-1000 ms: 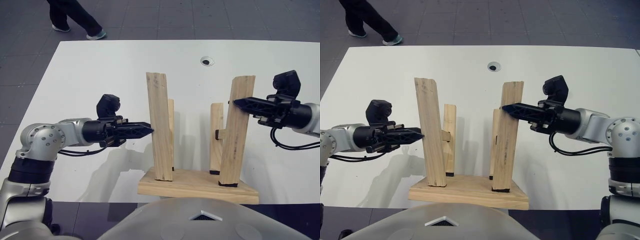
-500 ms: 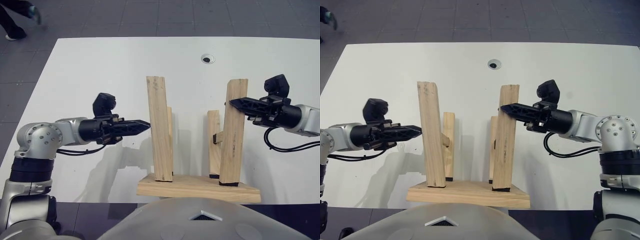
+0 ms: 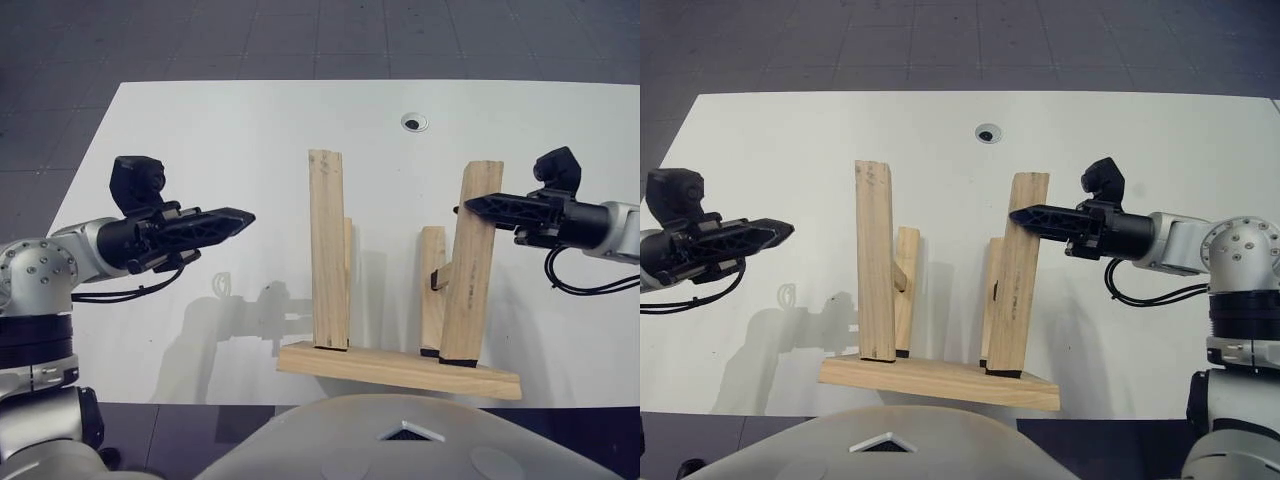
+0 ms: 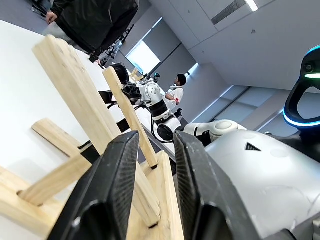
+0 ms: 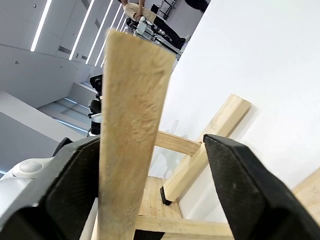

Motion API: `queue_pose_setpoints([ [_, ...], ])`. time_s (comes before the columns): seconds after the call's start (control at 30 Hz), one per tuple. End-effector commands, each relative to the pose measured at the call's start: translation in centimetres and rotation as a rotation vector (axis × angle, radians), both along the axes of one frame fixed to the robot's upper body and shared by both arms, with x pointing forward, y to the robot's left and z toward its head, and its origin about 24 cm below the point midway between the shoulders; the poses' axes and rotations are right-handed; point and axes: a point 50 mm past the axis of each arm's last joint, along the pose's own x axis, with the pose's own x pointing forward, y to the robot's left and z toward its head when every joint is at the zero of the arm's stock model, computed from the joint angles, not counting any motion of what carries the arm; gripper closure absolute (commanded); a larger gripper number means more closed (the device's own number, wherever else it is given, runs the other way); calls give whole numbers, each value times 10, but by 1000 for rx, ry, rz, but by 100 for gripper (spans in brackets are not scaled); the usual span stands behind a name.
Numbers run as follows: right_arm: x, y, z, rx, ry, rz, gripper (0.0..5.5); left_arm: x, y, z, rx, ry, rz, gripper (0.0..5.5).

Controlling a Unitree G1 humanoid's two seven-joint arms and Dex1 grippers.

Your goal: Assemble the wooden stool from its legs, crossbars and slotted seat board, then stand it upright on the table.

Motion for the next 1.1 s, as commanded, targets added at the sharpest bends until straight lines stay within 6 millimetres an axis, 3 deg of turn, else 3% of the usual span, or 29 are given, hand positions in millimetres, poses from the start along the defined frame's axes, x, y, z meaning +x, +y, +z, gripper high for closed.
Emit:
queue_pose_setpoints([
  [0.03,-4,-19,-5,-136,40,-67,130,-5,3,2,46,-14,-12,423],
  [0.27,-5,-23,2,-137,5,-70,2,-11,1,0,57,-21,-27,423],
  [0.57,-7,-28,8,-136,-22,-82,2,-14,-1,-4,62,-16,-35,423],
  [0.87,-10,-20,34,-84,-145,-59,2,-17,-2,-8,65,-11,-38,423],
  [1.1,-24,-44,28,-187,-179,-140,2,-23,-5,-11,131,-98,-25,423],
])
